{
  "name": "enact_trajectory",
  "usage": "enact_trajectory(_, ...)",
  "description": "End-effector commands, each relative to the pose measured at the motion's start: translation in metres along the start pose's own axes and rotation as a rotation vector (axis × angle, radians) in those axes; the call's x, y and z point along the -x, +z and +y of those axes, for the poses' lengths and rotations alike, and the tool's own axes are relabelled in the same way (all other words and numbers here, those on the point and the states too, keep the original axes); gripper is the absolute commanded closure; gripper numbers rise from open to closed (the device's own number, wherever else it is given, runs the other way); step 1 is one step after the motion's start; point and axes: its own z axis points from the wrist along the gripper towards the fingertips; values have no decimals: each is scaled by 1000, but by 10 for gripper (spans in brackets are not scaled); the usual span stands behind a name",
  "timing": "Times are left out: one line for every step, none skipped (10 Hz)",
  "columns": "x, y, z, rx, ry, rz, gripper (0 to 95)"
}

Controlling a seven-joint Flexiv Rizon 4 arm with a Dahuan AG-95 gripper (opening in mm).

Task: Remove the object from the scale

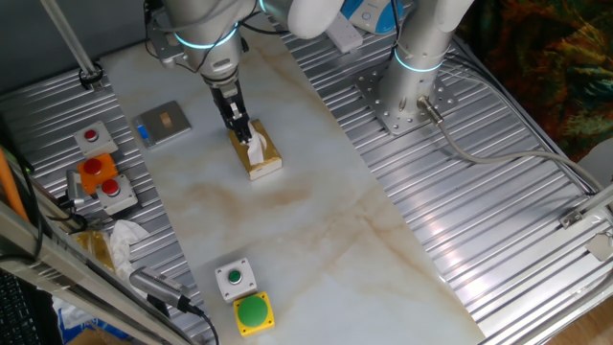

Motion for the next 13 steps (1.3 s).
enact_trajectory(2, 0, 0, 0, 0, 9, 0)
enact_trajectory(2, 0, 0, 1, -7, 7, 0)
enact_trajectory(2, 0, 0, -1, -26, 4, 0)
enact_trajectory(2, 2, -4, -2, -37, 1, 0)
enact_trajectory(6, 6, -20, -3, -74, -3, 0)
enact_trajectory(12, 9, -36, -3, -88, -2, 0)
enact_trajectory(24, 14, -56, 0, -108, -1, 0)
enact_trajectory(33, 20, -71, 4, -124, -3, 0)
enact_trajectory(46, 29, -95, 4, -144, -5, 0)
enact_trajectory(60, 42, -117, 18, -143, -7, 0)
enact_trajectory(70, 54, -134, 20, -153, -10, 0)
enact_trajectory(80, 65, -148, 21, -166, -14, 0)
enact_trajectory(86, 71, -156, 17, -180, -11, 0)
